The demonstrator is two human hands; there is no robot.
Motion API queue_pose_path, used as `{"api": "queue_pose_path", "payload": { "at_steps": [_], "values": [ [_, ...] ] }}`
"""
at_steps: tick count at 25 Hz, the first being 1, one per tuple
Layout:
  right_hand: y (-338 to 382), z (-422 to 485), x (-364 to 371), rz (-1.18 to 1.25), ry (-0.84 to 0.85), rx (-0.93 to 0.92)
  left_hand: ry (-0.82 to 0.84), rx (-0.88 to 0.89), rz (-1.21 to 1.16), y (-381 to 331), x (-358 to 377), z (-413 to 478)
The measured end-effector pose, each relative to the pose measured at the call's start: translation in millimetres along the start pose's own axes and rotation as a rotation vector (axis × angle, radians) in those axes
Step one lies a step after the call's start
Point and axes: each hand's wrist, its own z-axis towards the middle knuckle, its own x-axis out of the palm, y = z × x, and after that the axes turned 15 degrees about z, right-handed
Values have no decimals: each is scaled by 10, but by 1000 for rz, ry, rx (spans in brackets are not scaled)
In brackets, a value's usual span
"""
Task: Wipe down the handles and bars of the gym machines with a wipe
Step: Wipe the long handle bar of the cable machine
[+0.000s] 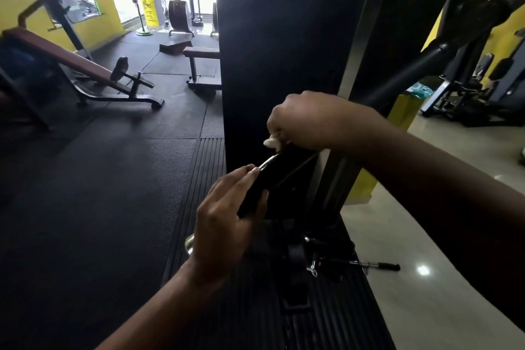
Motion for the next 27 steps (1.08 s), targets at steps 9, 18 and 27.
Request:
{"api": "queue_pose_path", "payload": {
  "at_steps": [9, 18, 27],
  "values": [
    [59, -297, 88, -87, -223, 124, 76, -4, -117, 73, 35, 81],
    [439, -431, 1688, 690, -1263, 296, 209, 23, -147, 170, 168, 202],
    [505, -9, 1509, 2310, -1222, 493, 106, 72, -142, 322, 239, 282]
  ]
}}
